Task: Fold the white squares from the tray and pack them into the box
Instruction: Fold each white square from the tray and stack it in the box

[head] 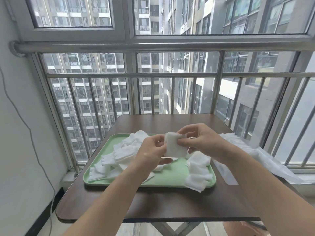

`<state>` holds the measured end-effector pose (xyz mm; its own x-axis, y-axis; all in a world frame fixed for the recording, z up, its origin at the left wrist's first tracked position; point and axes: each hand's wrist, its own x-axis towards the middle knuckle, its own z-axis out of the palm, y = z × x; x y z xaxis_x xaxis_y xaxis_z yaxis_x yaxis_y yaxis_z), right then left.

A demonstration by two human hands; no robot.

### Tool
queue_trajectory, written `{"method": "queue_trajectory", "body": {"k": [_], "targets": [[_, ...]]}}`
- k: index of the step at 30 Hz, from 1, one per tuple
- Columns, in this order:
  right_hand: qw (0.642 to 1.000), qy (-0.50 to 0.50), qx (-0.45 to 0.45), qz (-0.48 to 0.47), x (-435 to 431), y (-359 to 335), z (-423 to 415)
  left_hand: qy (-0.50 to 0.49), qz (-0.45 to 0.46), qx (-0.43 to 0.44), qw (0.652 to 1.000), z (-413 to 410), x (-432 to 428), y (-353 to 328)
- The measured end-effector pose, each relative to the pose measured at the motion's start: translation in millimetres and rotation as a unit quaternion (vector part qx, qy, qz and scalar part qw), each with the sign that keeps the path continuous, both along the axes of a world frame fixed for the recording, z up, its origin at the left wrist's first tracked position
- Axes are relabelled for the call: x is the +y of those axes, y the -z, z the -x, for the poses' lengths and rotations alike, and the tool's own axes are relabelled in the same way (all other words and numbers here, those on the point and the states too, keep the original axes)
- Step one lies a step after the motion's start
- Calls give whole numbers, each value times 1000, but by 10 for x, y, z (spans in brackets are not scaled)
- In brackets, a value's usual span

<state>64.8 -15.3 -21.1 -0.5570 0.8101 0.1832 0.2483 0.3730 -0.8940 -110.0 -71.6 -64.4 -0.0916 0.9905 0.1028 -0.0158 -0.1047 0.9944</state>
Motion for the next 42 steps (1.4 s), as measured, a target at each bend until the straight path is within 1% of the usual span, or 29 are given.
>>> {"method": "queue_trajectory", "body": {"k": [5, 9, 10, 12, 14, 15, 16, 17, 18, 20, 21, 22, 23, 25, 28, 31, 34, 36, 39, 42], "targets": [[999, 47, -11, -18, -35, 10, -28, 14, 2, 13, 1000, -85, -41, -17], [996, 78, -31, -44, -89, -6, -40, 13, 44, -31, 998, -117, -57, -72], [994, 88, -39, -54, -113, -5, -50, 19, 44, -30, 998, -122, -67, -77], [984, 127, -77, -98, -139, 10, -62, 30, 18, -3, 999, -128, -80, -60], [957, 196, -114, -183, -181, 34, -83, 13, 3, 12, 1000, -129, -80, -24], [942, 219, -114, -227, -244, 34, -115, 2, 6, 10, 1000, -144, -93, -11], [936, 216, -106, -258, -290, 26, -141, -11, 11, 8, 1000, -143, -85, 3], [938, 191, -109, -268, -336, 22, -181, -21, 16, 7, 1000, -144, -83, 17], [947, 145, -120, -260, -388, 24, -230, -30, 20, 7, 999, -146, -86, 31], [961, 35, -182, -206, -496, 59, -316, -39, 24, 3, 999, -145, -106, 51], [956, 1, -230, -183, -551, 95, -354, -39, 24, 1, 999, -152, -121, 61], [943, -15, -282, -175, -598, 139, -381, -37, 23, 0, 999, -157, -128, 70], [928, -16, -327, -181, -633, 189, -395, -36, 24, 0, 999, -167, -136, 74], [901, -1, -381, -210, -691, 279, -389, -35, 24, -3, 999, -190, -153, 77], [884, 16, -399, -245, -724, 356, -368, -33, 23, -2, 999, -226, -181, 76], [892, 19, -373, -254, -674, 388, -386, -38, 23, -2, 999, -234, -192, 72], [921, 29, -317, -225, -622, 335, -402, -43, 24, 4, 999, -223, -192, 90], [947, 47, -255, -191, -572, 266, -411, -44, 26, 9, 999, -221, -178, 112], [985, 47, -124, -106, -501, 151, -408, -39, 29, 8, 999, -228, -144, 128], [998, 51, -17, -42, -415, 92, -365, -21, 19, 8, 1000, -254, -105, 134]]}}
